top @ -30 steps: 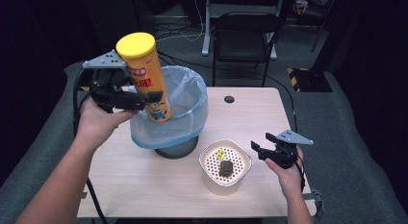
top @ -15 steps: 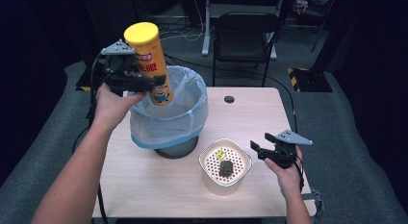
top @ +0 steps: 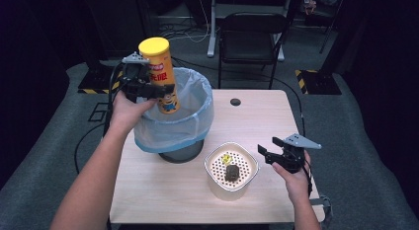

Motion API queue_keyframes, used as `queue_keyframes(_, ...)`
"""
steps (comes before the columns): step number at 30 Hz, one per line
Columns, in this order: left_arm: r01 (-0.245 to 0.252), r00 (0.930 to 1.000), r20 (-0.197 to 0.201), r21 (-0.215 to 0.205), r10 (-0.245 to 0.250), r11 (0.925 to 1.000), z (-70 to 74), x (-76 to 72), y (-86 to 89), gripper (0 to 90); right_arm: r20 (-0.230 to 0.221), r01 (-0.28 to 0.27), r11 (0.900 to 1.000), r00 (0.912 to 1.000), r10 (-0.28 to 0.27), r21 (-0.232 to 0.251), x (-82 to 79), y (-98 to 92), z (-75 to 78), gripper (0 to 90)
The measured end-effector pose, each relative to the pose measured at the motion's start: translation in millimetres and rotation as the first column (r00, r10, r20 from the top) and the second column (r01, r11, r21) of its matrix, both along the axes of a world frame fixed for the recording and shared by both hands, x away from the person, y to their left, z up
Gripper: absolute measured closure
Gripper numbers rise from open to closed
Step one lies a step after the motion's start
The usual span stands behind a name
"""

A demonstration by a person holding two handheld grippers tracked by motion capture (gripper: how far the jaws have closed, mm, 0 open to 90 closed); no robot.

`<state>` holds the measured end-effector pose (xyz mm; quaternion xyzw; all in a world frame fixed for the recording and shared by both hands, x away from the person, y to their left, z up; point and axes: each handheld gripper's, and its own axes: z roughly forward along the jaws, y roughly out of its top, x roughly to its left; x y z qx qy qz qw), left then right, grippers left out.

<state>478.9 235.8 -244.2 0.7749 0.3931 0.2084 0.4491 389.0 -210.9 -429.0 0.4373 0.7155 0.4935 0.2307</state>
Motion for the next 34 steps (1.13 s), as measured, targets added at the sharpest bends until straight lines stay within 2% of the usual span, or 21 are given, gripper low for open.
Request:
queue_keyframes(1, -0.006, 1.0, 0.006, 0.011, 0.006, 0.9999, -0.8, -0.1, 0.3, 19.7, -0.001, 0.0, 1.0, 1.0, 0.0, -0.002, 0.4, -0.6, -1.0, 29.7)
queue_keyframes(2, -0.034, 0.9994, 0.008, 0.015, 0.033, 0.9993, -2.8, -0.3, 1.0, 11.8, -0.004, 0.0, 1.0, 1.0, 0.0, -0.001, 0.4, -0.6, -1.4, 29.7)
queue_keyframes(3, -0.039, 0.9992, -0.003, 0.003, 0.039, 0.9992, -4.4, -0.2, 2.5, 4.1, -0.007, 0.001, 1.0, 1.0, -0.001, -0.006, 0.6, -1.0, -2.3, 29.7)
queue_keyframes(4, -0.052, 0.9986, -0.007, 0.012, 0.052, 0.9986, -8.4, -1.7, 5.3, 3.3, -0.008, 0.001, 1.0, 1.0, -0.001, -0.005, 0.5, -1.1, -2.6, 29.7)
queue_keyframes(5, -0.071, 0.9974, 0.001, 0.045, 0.071, 0.9964, -11.2, -3.2, 4.6, 1.5, -0.014, 0.006, 1.0, 0.9999, -0.006, -0.004, 0.1, -1.2, -2.9, 29.7)
queue_keyframes(6, -0.07, 0.9975, 0.005, 0.062, 0.07, 0.9956, -14.2, -5.0, 6.6, 0.5, -0.014, 0.007, 1.0, 0.9999, -0.007, -0.007, 0.0, -1.7, -2.9, 29.7)
queue_keyframes(7, -0.055, 0.9985, -0.005, 0.047, 0.055, 0.9974, -16.7, -6.5, 10.2, 0.8, -0.013, 0.007, 1.0, 0.9999, -0.007, -0.003, -0.5, -1.6, -2.8, 29.7)
queue_keyframes(9, -0.067, 0.9977, -0.007, -0.004, 0.067, 0.9977, -19.2, -10.6, 17.2, 1.7, -0.007, -0.001, 1.0, 1.0, 0.001, -0.003, -0.4, -1.0, -2.8, 29.7)
queue_keyframes(10, -0.057, 0.9983, -0.017, -0.022, 0.056, 0.9981, -19.5, -12.7, 21.6, 2.0, -0.006, -0.002, 1.0, 1.0, 0.002, -0.008, -0.3, -0.2, -2.9, 29.7)
queue_keyframes(13, -0.055, 0.9982, -0.025, -0.038, 0.054, 0.9978, -19.3, -21.8, 34.0, 3.5, -0.008, -0.007, 1.0, 0.9999, 0.007, -0.015, -1.8, 3.4, -2.0, 29.7)
queue_keyframes(15, -0.031, 0.999, -0.033, -0.073, 0.029, 0.9968, -20.0, -30.0, 43.1, 5.3, -0.008, -0.007, 1.0, 0.9999, 0.007, -0.015, -3.0, 5.4, -0.5, 29.7)
queue_keyframes(19, 0.003, 1.0, 0.001, -0.118, -0.003, 0.993, -23.2, -53.5, 62.8, 9.5, -0.004, -0.006, 1.0, 1.0, 0.006, -0.015, -3.2, 6.0, -0.1, 29.6)
queue_keyframes(23, 0.043, 0.9991, 0.011, -0.12, -0.042, 0.9919, -30.2, -71.1, 76.6, 14.7, -0.01, 0.0, 1.0, 0.9999, 0.0, -0.016, -3.3, 4.2, -2.1, 29.6)
queue_keyframes(29, 0.071, 0.9974, 0.024, -0.107, -0.069, 0.9918, -46.6, -96.5, 91.6, 15.5, -0.023, 0.007, 1.0, 0.9997, -0.007, -0.023, -2.2, 1.2, -6.2, 29.6)
queue_keyframes(32, 0.073, 0.9968, 0.043, -0.119, -0.068, 0.9902, -64.8, -109.3, 99.2, 14.0, -0.021, 0.012, 0.999, 0.9997, -0.012, -0.029, -2.5, -1.6, -6.3, 29.3)
queue_keyframes(34, 0.053, 0.9972, 0.058, -0.118, -0.046, 0.9916, -89.9, -116.4, 105.3, 13.0, -0.021, 0.025, 0.999, 0.9994, -0.026, -0.035, -2.7, -5.1, -7.0, 29.0)
